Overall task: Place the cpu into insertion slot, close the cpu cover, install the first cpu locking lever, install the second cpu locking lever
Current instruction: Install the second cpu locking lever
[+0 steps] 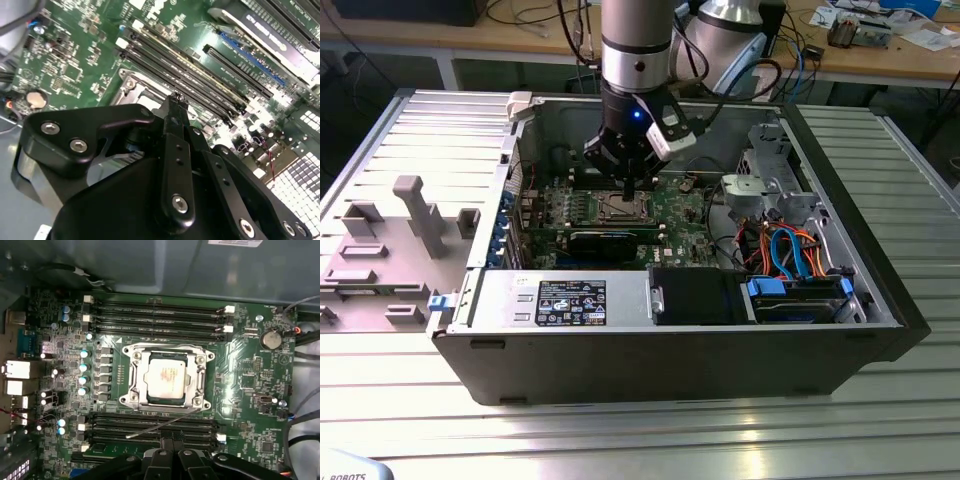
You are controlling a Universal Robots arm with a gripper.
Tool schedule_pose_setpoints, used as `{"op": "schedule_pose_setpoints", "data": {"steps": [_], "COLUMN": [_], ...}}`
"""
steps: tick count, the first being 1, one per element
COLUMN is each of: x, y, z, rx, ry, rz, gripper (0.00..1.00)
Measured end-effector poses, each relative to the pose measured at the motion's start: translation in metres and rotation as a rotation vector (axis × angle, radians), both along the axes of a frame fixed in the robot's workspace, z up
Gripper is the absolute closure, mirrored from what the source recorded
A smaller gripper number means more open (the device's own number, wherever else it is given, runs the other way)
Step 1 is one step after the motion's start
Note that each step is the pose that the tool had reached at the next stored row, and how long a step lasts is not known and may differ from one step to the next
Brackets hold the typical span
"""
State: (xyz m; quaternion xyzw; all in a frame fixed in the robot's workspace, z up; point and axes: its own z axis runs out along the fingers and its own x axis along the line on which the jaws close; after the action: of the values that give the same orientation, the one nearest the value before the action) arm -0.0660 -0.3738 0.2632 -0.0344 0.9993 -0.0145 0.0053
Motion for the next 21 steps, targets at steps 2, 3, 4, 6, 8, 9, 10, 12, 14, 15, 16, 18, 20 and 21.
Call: {"op": "schedule_pose_setpoints", "data": {"steps": [2,3,4,6,8,9,10,12,14,15,16,18,20,21], "x": [-0.0038,-0.0056,-0.0076,-0.0105,-0.0129,-0.0146,-0.0172,-0.0216,-0.0247,-0.0261,-0.0275,-0.0291,-0.0293,-0.0294], "y": [-0.0015,-0.0021,-0.0026,-0.0036,-0.0045,-0.005,-0.0058,-0.0078,-0.0107,-0.0123,-0.0139,-0.0165,-0.0174,-0.0177], "z": [-0.0015,-0.0023,-0.0035,-0.0053,-0.0063,-0.007,-0.0078,-0.0086,-0.0094,-0.0099,-0.0104,-0.0122,-0.015,-0.017], "rx": [0.002,0.0025,0.0032,0.0037,0.0041,0.0061,0.0108,0.0267,0.0407,0.0458,0.0505,0.0531,0.0531,0.053], "ry": [0.0,0.0,-0.0001,0.0,0.0001,0.0,0.0,0.0,-0.0001,0.0,0.0,-0.0001,0.0,0.0], "rz": [0.0,0.001,0.001,0.001,0.002,0.002,0.002,0.002,0.002,0.002,0.002,0.002,0.003,0.004], "gripper": [0.89,0.89,0.89,0.89,0.89,0.89,0.89,0.89,0.89,0.89,0.89,0.89,0.89,0.89]}}
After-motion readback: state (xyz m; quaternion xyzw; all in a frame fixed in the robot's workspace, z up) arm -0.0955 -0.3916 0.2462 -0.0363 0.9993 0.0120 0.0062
